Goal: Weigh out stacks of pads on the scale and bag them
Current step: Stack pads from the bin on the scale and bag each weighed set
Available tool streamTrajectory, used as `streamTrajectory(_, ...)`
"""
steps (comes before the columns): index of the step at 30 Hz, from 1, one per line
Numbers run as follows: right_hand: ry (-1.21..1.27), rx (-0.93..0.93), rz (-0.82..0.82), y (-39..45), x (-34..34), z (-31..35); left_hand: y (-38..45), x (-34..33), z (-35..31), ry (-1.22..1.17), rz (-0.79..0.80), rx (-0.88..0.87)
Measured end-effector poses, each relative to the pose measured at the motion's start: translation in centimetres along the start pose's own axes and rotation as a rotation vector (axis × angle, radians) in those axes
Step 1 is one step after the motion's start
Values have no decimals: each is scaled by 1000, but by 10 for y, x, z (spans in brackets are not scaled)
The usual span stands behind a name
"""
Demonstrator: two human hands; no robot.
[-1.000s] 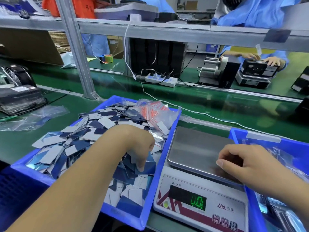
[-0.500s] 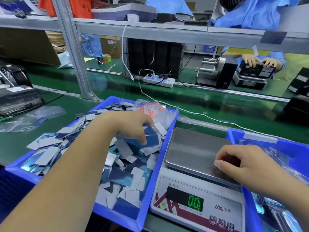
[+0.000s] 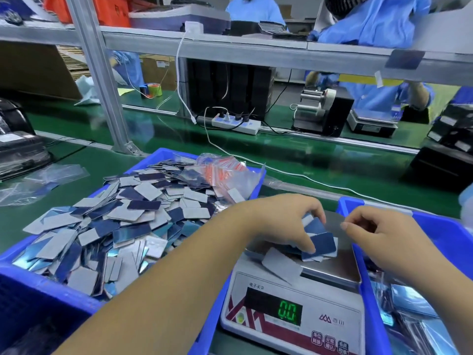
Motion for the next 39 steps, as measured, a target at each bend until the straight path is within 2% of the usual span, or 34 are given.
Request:
streamTrajectory(7, 3, -5, -2, 3, -2, -4, 7, 2, 14, 91, -69, -32)
streamTrajectory(10, 6, 4, 15, 3, -6, -6, 7, 8, 22, -6, -115, -58)
streamTrajectory(15, -24, 44, 29, 3, -6, -5, -7, 32, 40, -237, -361, -84)
streamTrajectory(17, -16, 73, 44, 2, -5, -3, -14, 38, 46, -202, -346, -51)
streamTrajectory(19, 33, 145, 50, -3, -3, 4, -18, 37, 47, -162, -261, -22)
streamTrajectory(23, -79, 460, 17, -19, -4, 28, -17, 20, 37, -91, -65, -22)
streamTrajectory(25, -189, 558, 36, -28, -12, 40, -12, 15, 35, -75, -82, -51)
streamTrajectory(28, -342, 595, 2, -34, -18, 49, -12, 15, 38, -112, -131, -71)
streamTrajectory(33, -404, 628, -75, -40, -17, 54, -12, 24, 41, -265, -240, -130)
streamTrajectory(39, -418, 671, 35, -43, -29, 60, -7, 23, 48, -288, -296, -104)
Point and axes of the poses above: each hand's wrist, its own y-axis towards the middle knuckle, its own x-axis out of the back of the hand, z = x × y, the point moved 3 cm from there along y, towards the middle knuckle, and after that the axes turned 14 degrees about -y, right-handed, at the moved point
